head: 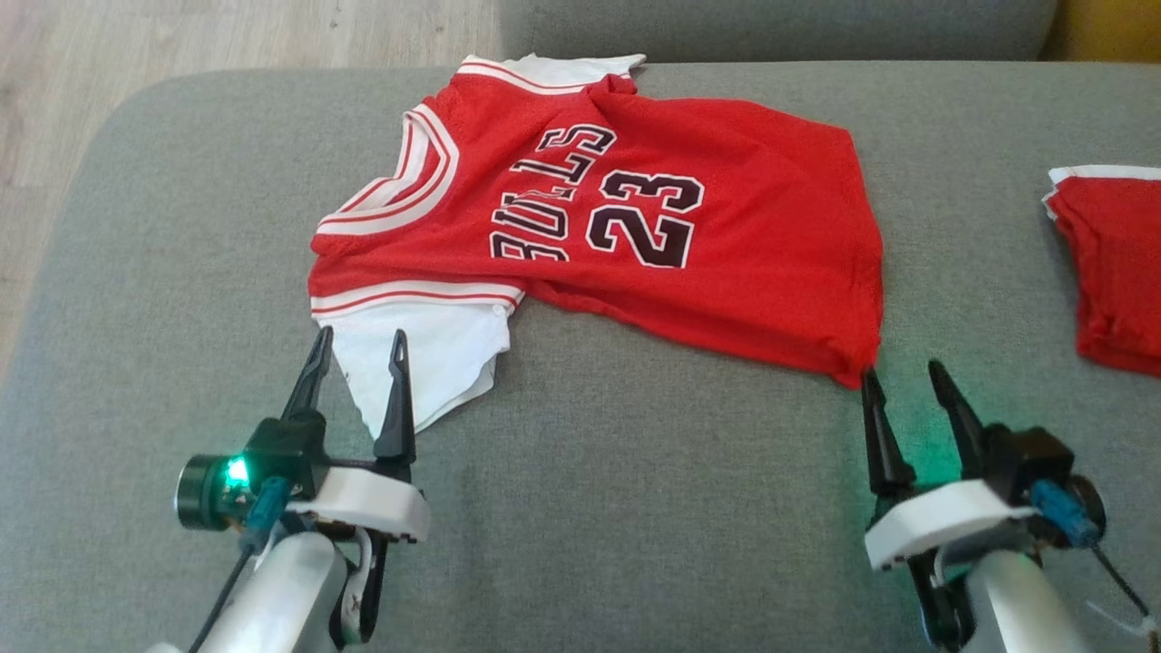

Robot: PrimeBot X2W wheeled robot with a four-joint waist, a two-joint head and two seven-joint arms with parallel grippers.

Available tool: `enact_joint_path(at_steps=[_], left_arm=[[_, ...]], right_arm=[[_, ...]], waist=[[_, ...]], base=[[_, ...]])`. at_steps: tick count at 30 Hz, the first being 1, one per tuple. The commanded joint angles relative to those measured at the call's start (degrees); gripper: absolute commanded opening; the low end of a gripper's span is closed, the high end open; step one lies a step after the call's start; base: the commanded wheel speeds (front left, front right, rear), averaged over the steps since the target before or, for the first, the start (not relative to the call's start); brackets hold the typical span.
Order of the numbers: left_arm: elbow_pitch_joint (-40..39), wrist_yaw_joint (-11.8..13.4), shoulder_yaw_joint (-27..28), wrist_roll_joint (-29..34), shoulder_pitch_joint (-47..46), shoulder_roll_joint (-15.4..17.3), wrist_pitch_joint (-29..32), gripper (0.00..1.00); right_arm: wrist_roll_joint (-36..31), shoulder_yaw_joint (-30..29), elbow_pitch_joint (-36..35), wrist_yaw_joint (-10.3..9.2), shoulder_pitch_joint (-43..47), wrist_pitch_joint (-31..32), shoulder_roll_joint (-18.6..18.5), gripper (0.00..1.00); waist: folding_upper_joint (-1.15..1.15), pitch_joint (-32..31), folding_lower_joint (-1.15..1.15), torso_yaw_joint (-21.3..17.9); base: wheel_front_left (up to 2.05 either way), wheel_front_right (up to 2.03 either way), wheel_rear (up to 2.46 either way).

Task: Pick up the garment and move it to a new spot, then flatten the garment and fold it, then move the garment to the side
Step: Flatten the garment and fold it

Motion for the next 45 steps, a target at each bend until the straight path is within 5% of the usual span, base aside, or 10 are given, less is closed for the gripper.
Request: enact_joint_path(at_steps=[1,25,26,27,28,45], left_arm=[[-1.0,-0.3,2.7,0.5,-0.9,0.3,-0.5,1.00],[1.5,-1.7,3.1,1.8,-2.9,-1.0,-0.5,1.00],[1.7,-1.7,3.1,1.9,-2.8,-0.9,-0.5,1.00],[1.9,-1.7,3.2,1.8,-2.8,-0.9,-0.5,1.00],[2.1,-1.7,3.3,1.8,-2.7,-0.9,-0.5,1.00],[6.1,-4.1,1.4,-0.5,-2.1,-1.7,2.1,1.00]], right_arm=[[-0.5,1.0,-0.2,-0.05,-0.6,-0.4,-0.1,1.00],[2.7,3.6,10.6,-0.05,-8.1,2.9,-0.1,1.00],[3.0,3.8,11.1,-0.05,-8.3,2.8,-0.1,0.82],[3.2,3.9,11.4,-0.05,-8.5,2.7,-0.1,0.49],[3.3,3.9,11.5,-0.05,-8.7,2.4,-0.1,0.00],[-0.5,-1.0,7.0,-0.05,-7.3,0.5,-0.1,0.00]], waist=[[0.00,-0.3,0.00,0.1],[0.00,3.3,0.00,3.0],[0.00,3.3,0.00,2.9],[0.00,3.2,0.00,2.8],[0.00,3.2,0.00,2.7],[0.00,1.5,0.00,-0.2]], base=[[0.00,0.00,0.00],[0.00,0.00,0.00],[0.00,0.00,0.00],[0.00,0.00,0.00],[0.00,0.00,0.00],[0.00,0.00,0.00]])
